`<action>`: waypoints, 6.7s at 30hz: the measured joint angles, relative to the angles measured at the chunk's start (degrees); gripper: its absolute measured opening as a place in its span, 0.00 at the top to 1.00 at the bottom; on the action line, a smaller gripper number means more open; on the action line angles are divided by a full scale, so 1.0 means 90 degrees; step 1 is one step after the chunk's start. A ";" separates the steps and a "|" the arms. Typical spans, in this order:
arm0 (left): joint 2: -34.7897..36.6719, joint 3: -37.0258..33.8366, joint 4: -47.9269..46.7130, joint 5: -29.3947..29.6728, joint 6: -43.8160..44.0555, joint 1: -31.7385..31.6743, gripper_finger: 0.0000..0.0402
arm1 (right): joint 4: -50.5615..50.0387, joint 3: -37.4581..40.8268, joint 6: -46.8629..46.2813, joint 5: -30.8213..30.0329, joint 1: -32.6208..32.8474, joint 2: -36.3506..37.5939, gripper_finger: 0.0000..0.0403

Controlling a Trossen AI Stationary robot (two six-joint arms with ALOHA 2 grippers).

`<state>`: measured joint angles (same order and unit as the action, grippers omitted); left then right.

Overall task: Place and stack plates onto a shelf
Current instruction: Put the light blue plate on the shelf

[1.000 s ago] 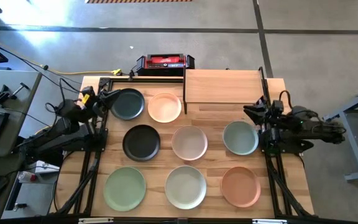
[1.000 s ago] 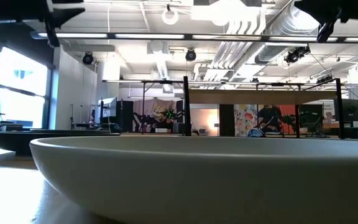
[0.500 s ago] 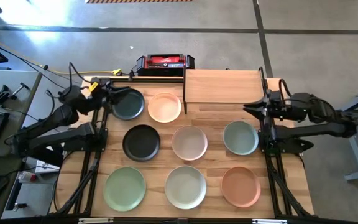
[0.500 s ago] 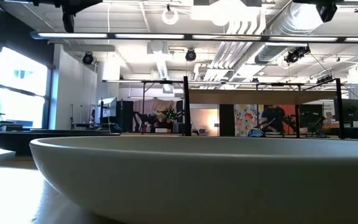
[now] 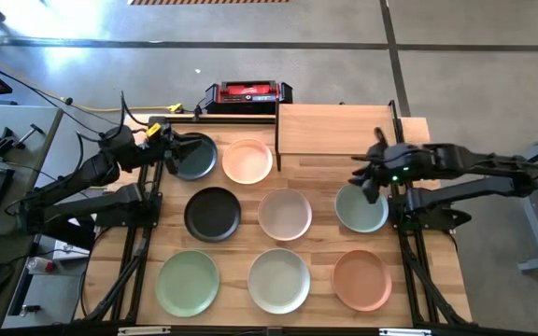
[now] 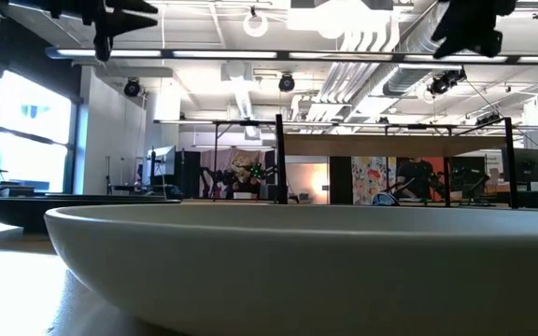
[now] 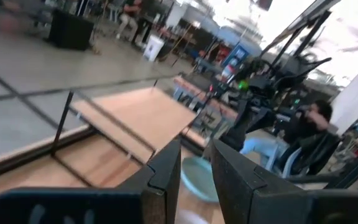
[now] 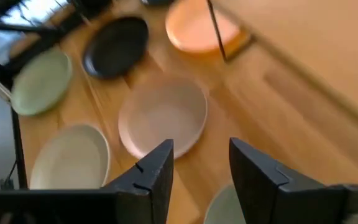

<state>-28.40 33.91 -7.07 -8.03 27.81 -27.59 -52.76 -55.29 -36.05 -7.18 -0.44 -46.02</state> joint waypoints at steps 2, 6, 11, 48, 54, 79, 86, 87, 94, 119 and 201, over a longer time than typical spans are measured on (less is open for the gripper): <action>-0.0005 0.0000 -0.0186 0.0000 -0.0002 0.0000 0.80 | -0.0129 0.0000 -0.0270 0.0168 0.0001 -0.0284 0.66; 0.0000 0.0000 -0.0444 0.0000 0.0000 0.0000 0.80 | -0.0288 0.0000 -0.0662 0.0200 0.0001 -0.0896 0.66; 0.0000 0.0000 -0.0646 0.0002 0.0000 0.0000 0.80 | -0.0404 0.0000 -0.0922 0.0281 0.0011 -0.1660 0.66; 0.0000 0.0000 -0.0634 0.0006 0.0002 -0.0001 0.80 | -0.0491 0.0007 -0.2456 0.0471 0.1009 -0.5422 0.66; 0.0000 0.0000 -0.0634 0.0005 0.0002 -0.0002 0.80 | -0.0399 0.0007 -0.2453 0.0472 0.1095 -0.5706 0.66; 0.0000 0.0000 -0.0641 0.0037 0.0002 -0.0002 0.80 | 0.0047 0.0185 -0.2273 0.0501 0.1111 -0.5839 0.94; 0.0002 0.0000 -0.0641 0.0044 0.0005 -0.0002 0.80 | -0.0159 0.0209 -0.2116 0.0559 0.1111 -0.5805 0.98; 0.0000 0.0000 -0.0641 0.0043 0.0005 0.0000 0.80 | -0.0204 0.0209 -0.2084 0.0614 0.1111 -0.5787 0.99; 0.0002 0.0000 -0.0649 0.0117 0.0002 -0.0002 0.80 | -0.0276 0.0194 -0.1693 0.0885 0.1198 -0.5538 1.00; -0.0010 0.0000 -0.0673 0.0406 0.0049 -0.0002 0.80 | -0.0735 -0.0929 -0.0753 0.0141 0.1485 -0.3267 1.00; -0.0012 0.0002 -0.1369 0.0393 0.0049 0.0000 0.80 | -0.2824 -0.2922 0.3505 -0.1250 -0.2696 -0.3803 1.00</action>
<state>-28.51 33.93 -19.39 -4.49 28.25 -27.59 -78.17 -81.58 -4.50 -18.43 -24.70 -80.25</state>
